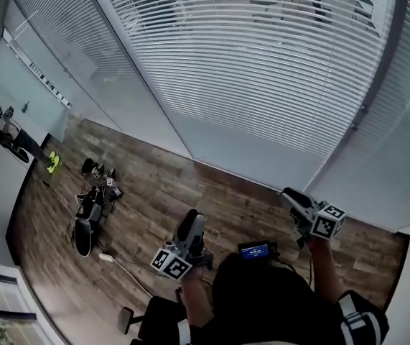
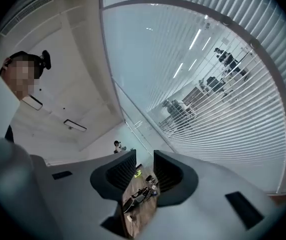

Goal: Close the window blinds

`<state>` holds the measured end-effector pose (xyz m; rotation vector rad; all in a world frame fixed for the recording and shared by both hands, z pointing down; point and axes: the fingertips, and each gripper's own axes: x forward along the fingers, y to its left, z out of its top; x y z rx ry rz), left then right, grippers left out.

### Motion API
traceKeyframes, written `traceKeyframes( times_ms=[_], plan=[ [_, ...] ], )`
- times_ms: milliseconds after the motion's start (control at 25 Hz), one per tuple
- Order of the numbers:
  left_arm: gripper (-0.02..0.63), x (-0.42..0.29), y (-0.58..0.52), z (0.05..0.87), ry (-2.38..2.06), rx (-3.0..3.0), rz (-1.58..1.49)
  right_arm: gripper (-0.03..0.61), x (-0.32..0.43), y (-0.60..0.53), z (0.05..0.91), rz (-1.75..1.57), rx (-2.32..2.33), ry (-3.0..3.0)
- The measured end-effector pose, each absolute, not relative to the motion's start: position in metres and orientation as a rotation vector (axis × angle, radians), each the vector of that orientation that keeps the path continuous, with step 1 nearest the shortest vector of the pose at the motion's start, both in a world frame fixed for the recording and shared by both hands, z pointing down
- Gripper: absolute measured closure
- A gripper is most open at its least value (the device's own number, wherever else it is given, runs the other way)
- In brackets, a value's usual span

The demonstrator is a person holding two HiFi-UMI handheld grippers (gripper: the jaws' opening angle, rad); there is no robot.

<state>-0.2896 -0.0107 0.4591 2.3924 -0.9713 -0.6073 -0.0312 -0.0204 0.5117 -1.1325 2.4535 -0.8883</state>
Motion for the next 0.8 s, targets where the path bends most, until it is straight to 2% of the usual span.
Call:
traceKeyframes(
  times_ms=[280, 480, 800],
  plan=[
    [0.476, -0.265, -0.126, 0.452, -0.662, 2.443, -0.577, 0.465, 0.012, -0.074, 0.508, -0.804, -1.459, 2.207],
    [0.476, -0.276, -0.206, 0.431, -0.494, 2.506, -0.571, 0.465, 0.001, -0.115, 0.492, -0.713, -1.603, 2.082],
    [0.476, -0.243, -0.270, 0.448, -0.205, 2.467, -0.479, 0.465, 0.018, -0.110, 0.486, -0.612, -1.932, 1.844]
  ],
)
